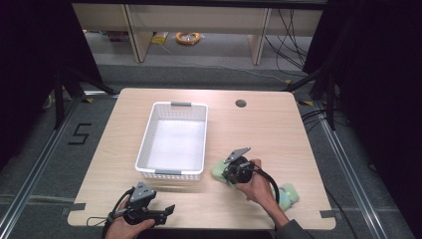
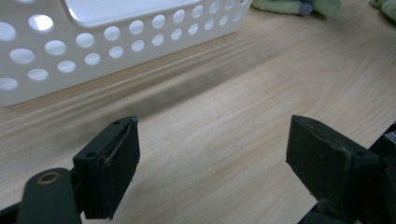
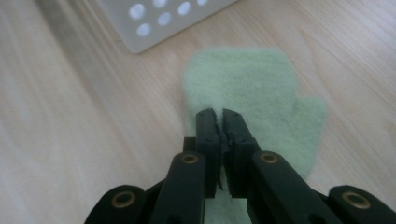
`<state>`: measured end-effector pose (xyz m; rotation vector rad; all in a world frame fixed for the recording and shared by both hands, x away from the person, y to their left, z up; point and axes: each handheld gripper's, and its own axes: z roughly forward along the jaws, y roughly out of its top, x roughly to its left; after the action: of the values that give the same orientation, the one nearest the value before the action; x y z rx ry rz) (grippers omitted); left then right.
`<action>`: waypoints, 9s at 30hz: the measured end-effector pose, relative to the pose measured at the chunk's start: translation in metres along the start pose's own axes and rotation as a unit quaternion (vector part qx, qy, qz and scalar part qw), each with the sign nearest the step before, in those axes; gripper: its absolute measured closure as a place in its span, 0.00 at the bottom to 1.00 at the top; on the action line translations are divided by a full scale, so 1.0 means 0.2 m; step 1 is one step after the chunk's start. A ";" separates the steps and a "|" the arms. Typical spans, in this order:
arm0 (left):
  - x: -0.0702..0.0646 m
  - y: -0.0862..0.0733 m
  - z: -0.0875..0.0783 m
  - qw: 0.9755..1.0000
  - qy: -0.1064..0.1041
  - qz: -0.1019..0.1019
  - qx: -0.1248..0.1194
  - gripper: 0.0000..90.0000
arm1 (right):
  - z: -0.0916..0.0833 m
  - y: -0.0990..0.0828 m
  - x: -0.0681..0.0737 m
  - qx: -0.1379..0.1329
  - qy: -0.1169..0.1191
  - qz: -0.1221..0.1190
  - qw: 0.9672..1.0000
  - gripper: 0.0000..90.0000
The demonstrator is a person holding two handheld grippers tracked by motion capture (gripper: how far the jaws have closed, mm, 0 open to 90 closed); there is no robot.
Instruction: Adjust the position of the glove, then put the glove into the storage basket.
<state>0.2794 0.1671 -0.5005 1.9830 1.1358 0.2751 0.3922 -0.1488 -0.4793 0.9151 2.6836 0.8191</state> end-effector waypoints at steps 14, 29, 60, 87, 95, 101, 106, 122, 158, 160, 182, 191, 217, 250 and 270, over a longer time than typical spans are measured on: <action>0.00 0.00 0.00 1.000 0.003 0.005 0.002 0.19 | -0.26 -0.14 0.09 -0.035 0.074 -0.066 0.994 0.97; 0.00 0.00 0.00 1.000 0.003 0.002 0.002 0.19 | -0.22 -0.34 0.13 -0.012 0.128 -0.132 0.983 0.94; -0.26 0.10 0.03 0.996 -0.081 0.027 -0.019 0.26 | -0.62 -0.67 -0.16 -0.057 -0.079 0.122 0.988 0.57; -0.66 0.45 0.43 0.981 -0.157 0.116 -0.008 0.34 | -0.65 -0.77 -0.32 -0.060 -0.071 0.145 0.985 0.57; -0.77 0.54 0.56 0.975 -0.165 0.150 0.018 0.42 | -0.65 -0.79 -0.32 -0.054 -0.075 0.184 0.978 0.59; -0.85 0.57 0.65 0.970 -0.180 0.162 0.034 0.49 | -0.65 -0.79 -0.34 -0.043 -0.064 0.183 0.980 0.61; -0.89 0.59 0.73 0.969 -0.175 0.165 0.048 0.54 | -0.62 -0.80 -0.35 -0.033 -0.070 0.176 0.981 0.64; -0.94 0.59 0.91 0.967 -0.165 0.172 0.094 0.64 | -0.57 -0.80 -0.34 -0.001 -0.039 0.217 0.975 0.70; -0.66 0.70 0.49 0.967 -0.197 0.154 0.050 0.94 | -0.66 -0.58 -0.04 -0.109 0.001 0.170 0.979 0.96; -0.63 0.69 0.46 0.968 -0.194 0.151 0.052 0.94 | -0.63 -0.56 -0.02 -0.122 0.004 0.149 0.981 0.96; -0.46 0.55 0.52 0.976 -0.164 0.127 0.068 0.94 | -0.42 -0.52 0.14 -0.082 0.052 0.165 0.982 0.96; -0.43 0.52 0.57 0.978 -0.165 0.107 0.071 0.92 | -0.40 -0.56 0.10 -0.076 0.051 0.168 0.982 0.84; -0.44 0.44 0.57 0.978 -0.172 -0.020 0.118 0.39 | -0.33 -0.53 0.02 -0.034 0.023 0.205 0.978 0.47; -0.47 0.39 0.60 0.976 -0.198 -0.018 0.095 0.78 | -0.28 -0.58 0.00 -0.058 0.106 0.213 0.970 0.77; -0.46 0.41 0.55 0.975 -0.206 -0.017 0.080 0.80 | -0.35 -0.55 0.01 -0.090 0.089 0.189 0.974 0.84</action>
<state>0.3374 0.0121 -0.4927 2.0334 0.9437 -0.2463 0.3116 -0.2505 -0.4832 1.3879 2.5541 1.2540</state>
